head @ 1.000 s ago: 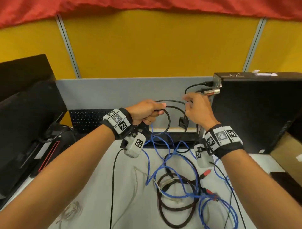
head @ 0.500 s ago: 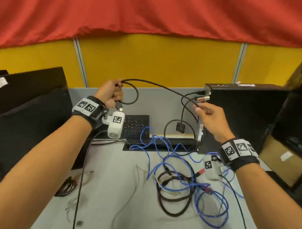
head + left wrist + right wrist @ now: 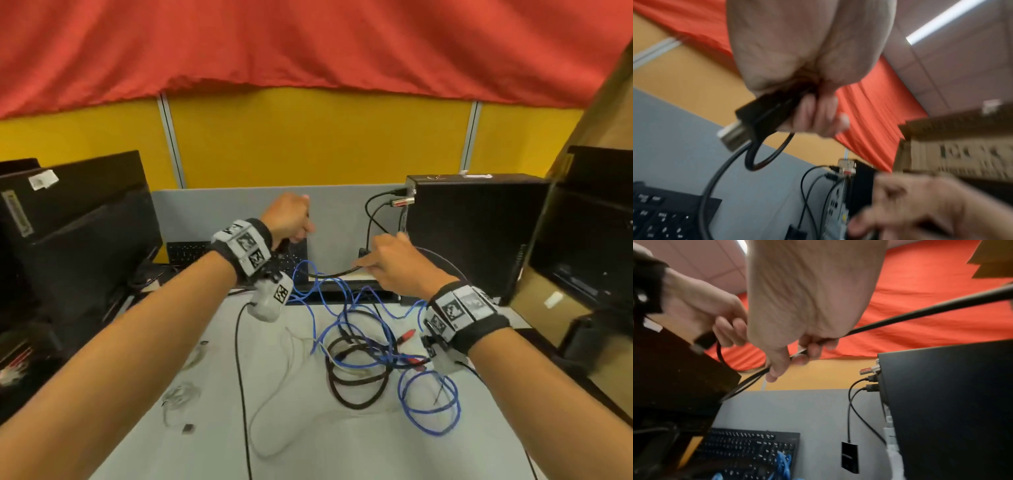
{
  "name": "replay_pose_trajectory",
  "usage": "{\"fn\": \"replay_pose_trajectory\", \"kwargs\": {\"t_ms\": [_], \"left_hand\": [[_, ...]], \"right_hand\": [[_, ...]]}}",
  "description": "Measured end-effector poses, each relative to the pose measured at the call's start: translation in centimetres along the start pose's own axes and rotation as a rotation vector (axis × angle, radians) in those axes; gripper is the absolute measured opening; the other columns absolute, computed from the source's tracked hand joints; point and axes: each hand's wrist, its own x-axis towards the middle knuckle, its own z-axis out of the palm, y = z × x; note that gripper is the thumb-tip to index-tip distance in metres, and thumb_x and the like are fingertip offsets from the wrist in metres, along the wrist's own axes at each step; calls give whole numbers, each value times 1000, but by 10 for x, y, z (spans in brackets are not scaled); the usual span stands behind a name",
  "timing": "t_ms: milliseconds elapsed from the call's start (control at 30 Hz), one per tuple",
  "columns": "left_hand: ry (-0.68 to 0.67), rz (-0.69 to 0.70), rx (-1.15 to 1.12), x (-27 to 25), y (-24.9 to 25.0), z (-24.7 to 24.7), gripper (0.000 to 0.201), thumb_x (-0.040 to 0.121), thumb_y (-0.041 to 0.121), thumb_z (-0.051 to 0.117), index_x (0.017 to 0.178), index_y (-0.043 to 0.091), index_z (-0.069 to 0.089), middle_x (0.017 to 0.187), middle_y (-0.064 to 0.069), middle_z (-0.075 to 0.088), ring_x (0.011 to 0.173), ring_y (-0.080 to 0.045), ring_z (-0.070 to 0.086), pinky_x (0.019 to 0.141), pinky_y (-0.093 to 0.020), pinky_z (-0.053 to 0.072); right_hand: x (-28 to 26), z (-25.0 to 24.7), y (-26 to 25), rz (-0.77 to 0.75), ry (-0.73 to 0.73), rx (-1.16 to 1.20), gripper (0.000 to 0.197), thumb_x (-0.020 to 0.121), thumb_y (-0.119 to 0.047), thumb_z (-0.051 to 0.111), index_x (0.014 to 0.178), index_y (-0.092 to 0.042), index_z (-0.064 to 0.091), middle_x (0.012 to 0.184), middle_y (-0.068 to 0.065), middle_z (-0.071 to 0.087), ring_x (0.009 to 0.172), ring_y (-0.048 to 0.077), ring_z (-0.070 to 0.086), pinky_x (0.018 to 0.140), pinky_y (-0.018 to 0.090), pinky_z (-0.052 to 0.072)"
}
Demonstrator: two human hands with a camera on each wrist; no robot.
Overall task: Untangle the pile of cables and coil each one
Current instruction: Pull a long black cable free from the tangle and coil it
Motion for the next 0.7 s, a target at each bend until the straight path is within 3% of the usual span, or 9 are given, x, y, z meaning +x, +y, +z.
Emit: {"fn": "replay_pose_trajectory", "kwargs": {"t_ms": [100, 167, 267, 333, 433, 567, 700], "left_hand": [[-227, -62, 221, 17, -25, 34, 24, 111, 26, 23, 108, 6, 36, 88, -29, 70, 46, -18, 61, 46, -28, 51], [-288, -78, 293, 35, -42, 42, 27, 111, 27, 25, 102, 5, 38, 80, -22, 71, 44, -14, 61, 45, -25, 52], [-275, 56, 520, 63, -52, 42, 33, 109, 29, 34, 85, 11, 47, 69, -8, 62, 45, -8, 52, 49, -21, 41], [-264, 119, 585, 77, -48, 42, 34, 109, 31, 36, 85, 11, 50, 65, -2, 50, 54, -13, 44, 57, -28, 34], [-302, 152, 563, 81, -33, 38, 38, 109, 34, 35, 78, 15, 48, 61, 1, 44, 51, -13, 41, 57, -29, 34], [-312, 224, 608, 66, -19, 29, 50, 101, 60, 35, 74, 20, 46, 60, 0, 42, 52, -15, 41, 61, -29, 36], [-269, 335, 678, 52, -24, 20, 46, 101, 50, 45, 75, 13, 50, 61, -2, 43, 53, -17, 42, 57, -28, 34]], "right_hand": [[16, 11, 12, -56, 170, 185, 26, 102, -25, 59, 123, -30, 72, 85, -8, 45, 89, 9, 38, 89, 36, 24], [26, 23, 33, -47, 257, 327, 20, 98, -24, 66, 116, -26, 75, 86, -10, 53, 86, 3, 39, 87, 31, 21], [44, 37, 63, -46, 394, 424, 16, 94, -19, 72, 109, -19, 76, 90, -9, 59, 83, -5, 44, 85, 30, 25], [58, 37, 78, -36, 465, 452, 15, 92, -13, 73, 107, -13, 76, 90, -8, 59, 84, 2, 49, 84, 36, 36], [69, 27, 89, -19, 485, 468, 15, 92, -6, 72, 106, -7, 76, 91, 4, 65, 86, 18, 57, 84, 41, 48], [71, 11, 91, 9, 462, 483, 14, 93, -4, 70, 105, -5, 76, 97, 11, 68, 92, 25, 63, 84, 39, 53], [65, 10, 81, 65, 367, 488, 16, 94, -9, 69, 109, -10, 74, 99, 8, 69, 95, 23, 63, 87, 39, 53]]}}
